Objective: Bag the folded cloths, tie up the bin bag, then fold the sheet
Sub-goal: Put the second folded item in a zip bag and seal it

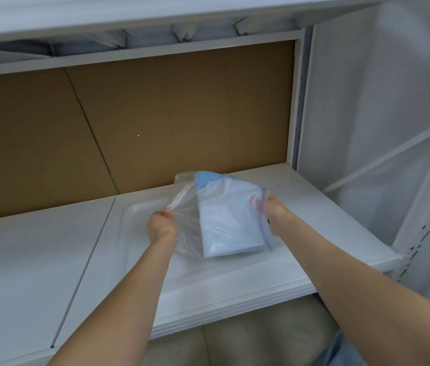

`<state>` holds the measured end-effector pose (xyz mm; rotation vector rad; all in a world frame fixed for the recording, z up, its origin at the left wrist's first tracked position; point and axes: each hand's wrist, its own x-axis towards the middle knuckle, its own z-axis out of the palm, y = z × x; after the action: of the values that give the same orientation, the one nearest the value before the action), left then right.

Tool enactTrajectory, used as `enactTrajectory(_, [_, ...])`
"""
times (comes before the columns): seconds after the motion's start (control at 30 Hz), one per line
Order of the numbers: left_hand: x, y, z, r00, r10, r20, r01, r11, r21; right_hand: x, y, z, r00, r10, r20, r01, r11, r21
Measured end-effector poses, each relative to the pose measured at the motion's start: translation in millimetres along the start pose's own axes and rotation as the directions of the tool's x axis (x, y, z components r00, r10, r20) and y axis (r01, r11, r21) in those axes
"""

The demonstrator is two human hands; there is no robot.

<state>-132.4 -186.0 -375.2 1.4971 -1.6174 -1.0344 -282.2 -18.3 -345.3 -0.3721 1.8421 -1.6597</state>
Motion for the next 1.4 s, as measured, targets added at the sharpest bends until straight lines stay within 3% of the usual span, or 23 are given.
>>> enactTrajectory(0.07, [2.2, 7.3, -8.0, 0.999, -0.04, -0.001, 0.04, 0.998, -0.039, 4.3, -0.2, -2.0, 0.991, -0.112, -0.078, 0.104, 0.99, -0.09])
enactTrajectory(0.17, [16.3, 16.5, -24.1, 0.99, -0.142, -0.014, 0.133, 0.956, -0.261, 7.8, -0.5, -6.3, 0.961, -0.192, -0.201, 0.169, 0.978, -0.123])
enactTrajectory(0.2, [23.9, 17.0, -29.1, 0.99, -0.135, -0.049, 0.125, 0.979, -0.162, 12.8, 2.4, -8.6, 0.953, -0.179, -0.246, 0.154, 0.981, -0.116])
enactTrajectory(0.23, [28.2, 14.5, -29.7, 0.995, -0.017, -0.095, 0.023, 0.997, 0.068, 16.0, 5.1, -11.1, 0.94, -0.154, -0.305, 0.13, 0.987, -0.097])
enactTrajectory(0.27, [32.3, 18.5, -33.7, 0.989, -0.031, -0.145, 0.03, 1.0, -0.009, 19.0, 8.6, -13.3, 0.926, -0.134, -0.352, 0.114, 0.99, -0.076])
enactTrajectory(0.3, [32.2, 26.4, -41.1, 0.97, -0.222, -0.101, 0.166, 0.903, -0.396, 18.5, 10.5, -15.6, 0.91, -0.1, -0.403, 0.092, 0.995, -0.039])
enactTrajectory(0.33, [33.7, 36.2, -45.9, 0.966, -0.256, 0.029, 0.213, 0.729, -0.65, 20.1, 13.3, -19.2, 0.894, -0.056, -0.444, 0.069, 0.998, 0.013])
enactTrajectory(0.37, [30.9, 38.9, -48.3, 0.977, -0.199, 0.073, 0.186, 0.638, -0.747, 21.5, 15.9, -21.9, 0.88, -0.014, -0.475, 0.05, 0.997, 0.064])
enactTrajectory(0.4, [27.2, 43.9, -53.3, 0.984, -0.176, 0.024, 0.125, 0.586, -0.801, 22.8, 17.8, -23.9, 0.871, 0.009, -0.491, 0.039, 0.995, 0.088])
enactTrajectory(0.47, [25.0, 53.6, -54.3, 0.986, -0.164, -0.019, 0.071, 0.527, -0.847, 27.2, 22.3, -25.0, 0.876, 0.034, -0.482, 0.019, 0.994, 0.105])
enactTrajectory(0.57, [12.7, 75.6, -46.1, 0.993, -0.08, -0.082, -0.02, 0.581, -0.814, 25.7, 24.8, -17.6, 0.898, 0.036, -0.438, 0.035, 0.987, 0.154])
enactTrajectory(0.7, [-3.7, 90.0, -31.1, 0.997, 0.074, 0.024, -0.024, 0.588, -0.809, 21.1, 26.5, 2.2, 0.968, 0.069, -0.243, -0.024, 0.982, 0.185])
enactTrajectory(0.77, [-11.9, 94.1, -23.2, 0.99, 0.116, 0.083, 0.0, 0.583, -0.812, 18.9, 26.5, 10.7, 0.982, 0.067, -0.178, -0.062, 0.998, 0.032])
enactTrajectory(0.83, [-18.3, 94.5, -15.0, 0.98, 0.141, 0.143, 0.031, 0.598, -0.801, 19.1, 26.3, 11.9, 0.968, 0.026, -0.25, -0.086, 0.969, -0.232])
enactTrajectory(0.97, [-36.3, 92.2, 2.7, 0.929, 0.208, 0.305, 0.118, 0.615, -0.78, 18.8, 26.0, -7.8, 0.935, -0.096, -0.34, -0.128, 0.805, -0.579])
enactTrajectory(1.07, [-51.9, 87.2, 18.4, 0.896, 0.221, 0.385, 0.171, 0.63, -0.758, 22.0, 37.6, -28.8, 0.958, -0.056, -0.28, -0.185, 0.622, -0.761])
enactTrajectory(1.17, [-62.7, 83.1, 27.2, 0.884, 0.208, 0.42, 0.197, 0.649, -0.735, 21.4, 54.9, -38.2, 0.976, -0.03, -0.216, -0.169, 0.521, -0.837])
enactTrajectory(1.3, [-72.3, 82.4, 35.6, 0.863, 0.219, 0.455, 0.209, 0.665, -0.717, 13.3, 56.3, -45.3, 0.947, -0.062, -0.315, -0.211, 0.62, -0.756])
enactTrajectory(1.37, [-77.2, 84.7, 39.7, 0.855, 0.221, 0.47, 0.221, 0.663, -0.715, 10.3, 49.4, -48.1, 0.915, -0.103, -0.391, -0.155, 0.804, -0.574])
enactTrajectory(1.4, [-80.3, 86.1, 42.2, 0.849, 0.222, 0.48, 0.233, 0.658, -0.716, 6.6, 43.4, -50.0, 0.904, -0.096, -0.417, -0.073, 0.925, -0.372])
